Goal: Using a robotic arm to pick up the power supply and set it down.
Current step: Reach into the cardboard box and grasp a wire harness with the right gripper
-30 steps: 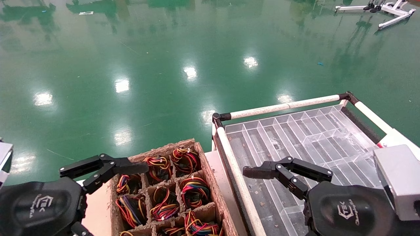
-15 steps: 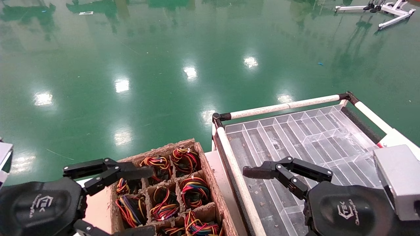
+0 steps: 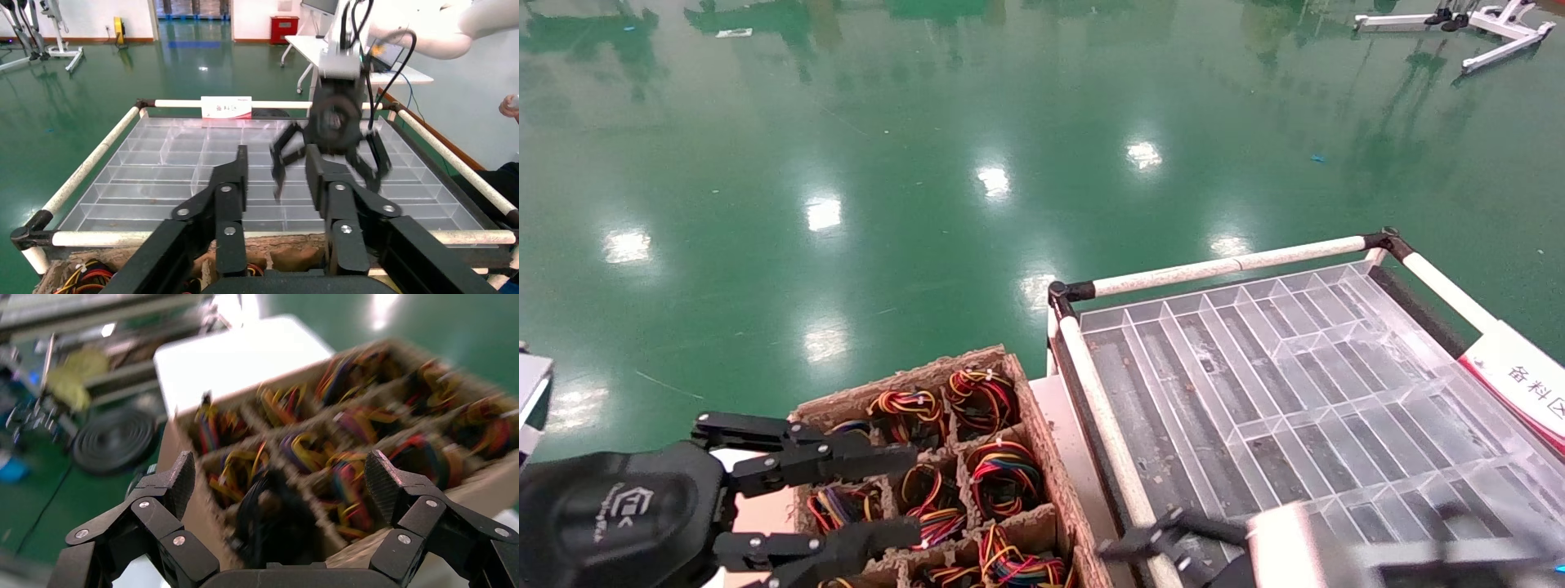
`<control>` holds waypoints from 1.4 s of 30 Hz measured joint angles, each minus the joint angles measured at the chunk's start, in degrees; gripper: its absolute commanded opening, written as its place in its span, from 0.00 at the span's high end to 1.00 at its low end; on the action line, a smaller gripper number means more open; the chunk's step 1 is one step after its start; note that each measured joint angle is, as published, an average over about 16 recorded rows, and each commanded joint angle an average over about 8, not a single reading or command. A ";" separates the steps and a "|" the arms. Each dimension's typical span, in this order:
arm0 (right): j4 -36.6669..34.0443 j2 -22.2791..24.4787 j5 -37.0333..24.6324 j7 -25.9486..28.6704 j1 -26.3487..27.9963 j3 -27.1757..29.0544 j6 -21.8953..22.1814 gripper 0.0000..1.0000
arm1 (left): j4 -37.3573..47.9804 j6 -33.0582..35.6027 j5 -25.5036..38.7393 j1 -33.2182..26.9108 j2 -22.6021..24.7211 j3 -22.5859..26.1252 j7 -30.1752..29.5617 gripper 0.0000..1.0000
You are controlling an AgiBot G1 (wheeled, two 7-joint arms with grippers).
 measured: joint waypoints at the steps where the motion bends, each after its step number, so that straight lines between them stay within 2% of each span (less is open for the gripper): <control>1: 0.16 -0.57 -1.31 0.32 0.53 -0.77 -0.07 0.43 | 0.00 0.00 0.00 0.00 0.00 0.00 0.00 1.00; 5: 0.46 -3.06 -6.01 1.68 2.77 -3.66 -0.50 0.90 | 0.00 0.00 0.00 0.00 0.00 0.00 0.00 1.00; 7: 0.50 -4.31 -8.06 2.37 3.87 -4.97 -0.72 1.00 | 0.00 0.00 0.00 0.00 0.00 0.00 0.00 1.00; 13: 0.56 -7.33 -12.81 4.40 6.45 -8.03 -0.99 1.00 | 0.00 0.00 0.00 0.00 0.00 0.00 0.00 1.00; 18: 0.62 -9.04 -15.48 5.97 7.92 -9.83 -1.04 1.00 | 0.00 0.00 0.00 0.00 0.00 0.01 0.00 0.88; 22: 0.64 -9.87 -16.79 7.01 8.67 -10.78 -1.01 1.00 | 0.00 0.00 0.00 0.00 0.00 0.01 0.00 0.65; 26: 0.65 -10.36 -17.70 7.93 9.14 -11.50 -0.95 1.00 | 0.00 0.00 0.00 0.00 0.00 0.01 0.00 0.30; 28: 0.66 -10.51 -18.06 8.35 9.31 -11.78 -0.88 1.00 | 0.00 0.00 -0.01 0.00 0.00 0.01 0.00 0.15; 31: 0.69 -10.62 -18.52 8.88 9.50 -12.12 -0.76 1.00 | 0.00 0.00 -0.01 0.00 0.00 0.01 0.00 0.01; 42: 0.75 -10.03 -18.89 9.88 9.47 -12.54 -0.32 1.00 | 0.00 0.00 -0.01 0.00 0.00 0.01 0.01 0.00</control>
